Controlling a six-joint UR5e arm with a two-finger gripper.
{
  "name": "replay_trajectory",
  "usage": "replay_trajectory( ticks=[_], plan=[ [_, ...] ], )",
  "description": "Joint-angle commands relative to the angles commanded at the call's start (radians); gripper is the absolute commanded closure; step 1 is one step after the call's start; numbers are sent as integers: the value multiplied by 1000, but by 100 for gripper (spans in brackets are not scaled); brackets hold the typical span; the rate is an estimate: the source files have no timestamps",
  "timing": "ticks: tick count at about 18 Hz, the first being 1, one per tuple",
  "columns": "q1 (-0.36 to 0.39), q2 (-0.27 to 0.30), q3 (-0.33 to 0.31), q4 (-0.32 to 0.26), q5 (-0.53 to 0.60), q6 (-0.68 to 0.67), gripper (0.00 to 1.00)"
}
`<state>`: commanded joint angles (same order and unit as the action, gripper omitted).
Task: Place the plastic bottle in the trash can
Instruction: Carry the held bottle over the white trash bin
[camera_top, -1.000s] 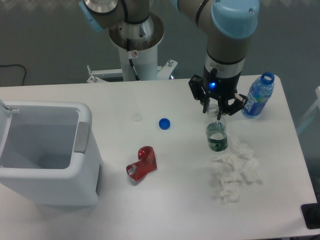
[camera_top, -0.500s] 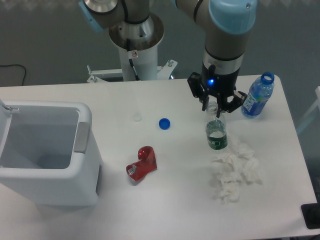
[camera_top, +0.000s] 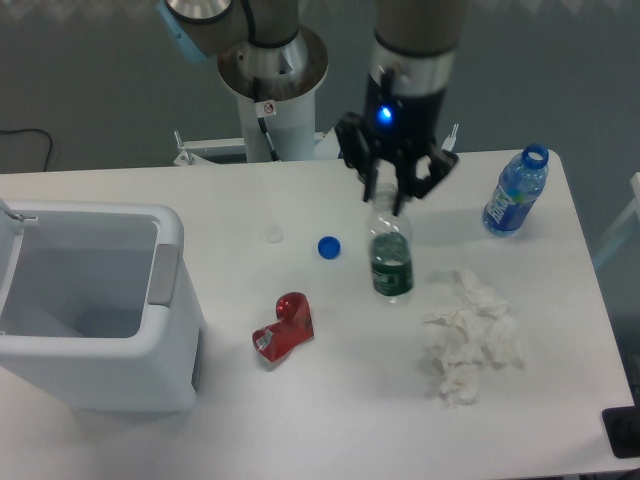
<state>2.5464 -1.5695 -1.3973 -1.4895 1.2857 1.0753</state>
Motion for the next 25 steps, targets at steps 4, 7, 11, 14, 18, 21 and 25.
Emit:
replay_trajectory(
  ticks=[4,7,11,14,18,21,25],
  plan=[
    [-15,52,-25,8,-98,-52,90],
    [-47,72,-17,69,-141,-152,90],
    [-109,103,-17,143,-160,-251,90],
    [-167,109,-17,173,-161,-302,90],
    [-230,115,-15,178,-161,-313,90],
    [-270,112,-23,175,-158,-318,90],
    [-328,92,-25,172,-158,-334,90]
  ],
)
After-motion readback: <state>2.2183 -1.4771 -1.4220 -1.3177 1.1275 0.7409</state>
